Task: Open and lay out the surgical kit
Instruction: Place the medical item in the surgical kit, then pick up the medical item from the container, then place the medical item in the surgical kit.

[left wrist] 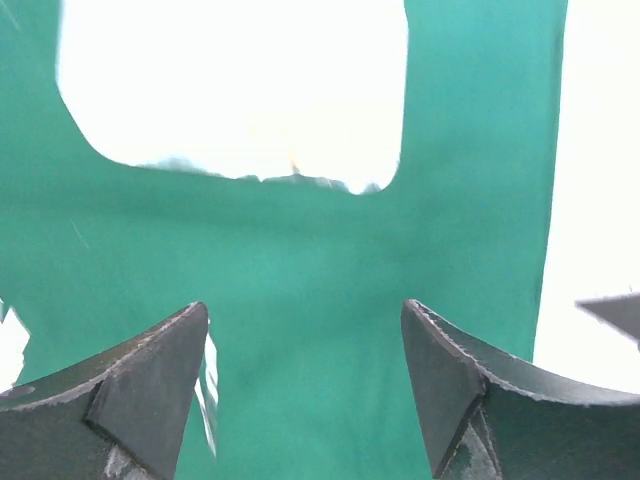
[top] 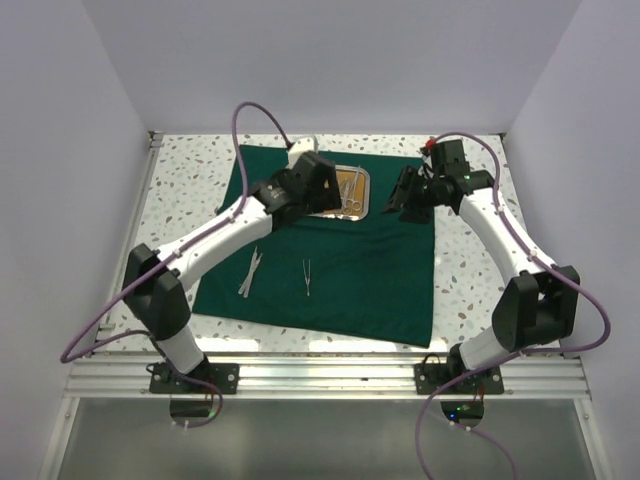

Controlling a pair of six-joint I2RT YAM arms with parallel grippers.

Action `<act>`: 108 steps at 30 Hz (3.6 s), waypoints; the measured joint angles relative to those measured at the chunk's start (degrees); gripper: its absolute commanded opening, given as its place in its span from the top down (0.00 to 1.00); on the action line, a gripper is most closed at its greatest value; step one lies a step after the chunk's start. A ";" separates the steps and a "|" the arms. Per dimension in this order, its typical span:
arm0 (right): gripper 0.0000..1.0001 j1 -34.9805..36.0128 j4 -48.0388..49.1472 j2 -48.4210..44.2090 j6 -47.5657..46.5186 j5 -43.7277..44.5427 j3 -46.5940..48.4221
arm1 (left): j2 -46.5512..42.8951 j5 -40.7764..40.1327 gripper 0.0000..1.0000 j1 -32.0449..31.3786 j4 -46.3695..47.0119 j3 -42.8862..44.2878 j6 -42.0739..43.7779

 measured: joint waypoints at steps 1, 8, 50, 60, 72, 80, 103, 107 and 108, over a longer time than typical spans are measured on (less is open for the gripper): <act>0.43 0.04 -0.48 0.00 -0.11 0.09 0.46 | 1.27 0.09 0.21 2.25 1.22 2.10 2.38; 0.43 0.04 -2.40 -0.04 -1.46 2.29 2.27 | 22.14 1.38 0.24 13.27 6.29 20.85 17.20; 0.44 0.04 -7.28 3.74 -4.59 8.33 0.35 | 45.09 29.97 0.39 22.51 18.38 32.46 40.74; 0.44 0.04 -8.11 3.74 -5.53 8.81 0.35 | 46.01 28.35 0.45 22.38 17.27 32.44 42.16; 0.44 0.04 -8.33 3.74 -6.23 8.92 0.35 | 46.31 26.21 1.00 21.77 17.40 32.35 42.97; 0.45 0.04 -8.24 3.67 -6.29 8.70 0.31 | 45.18 24.28 1.00 20.59 14.53 32.39 40.13; 0.45 0.04 -0.46 -6.69 -1.86 1.92 -9.75 | 0.15 9.20 1.00 6.27 4.90 -13.31 11.98; 0.45 0.04 -0.33 -8.81 -1.86 1.14 -11.74 | -0.04 8.85 1.00 3.17 4.11 -21.86 5.62; 0.45 0.04 -0.31 -9.53 -1.90 1.14 -12.20 | -0.02 8.55 1.00 2.32 3.72 -22.40 4.59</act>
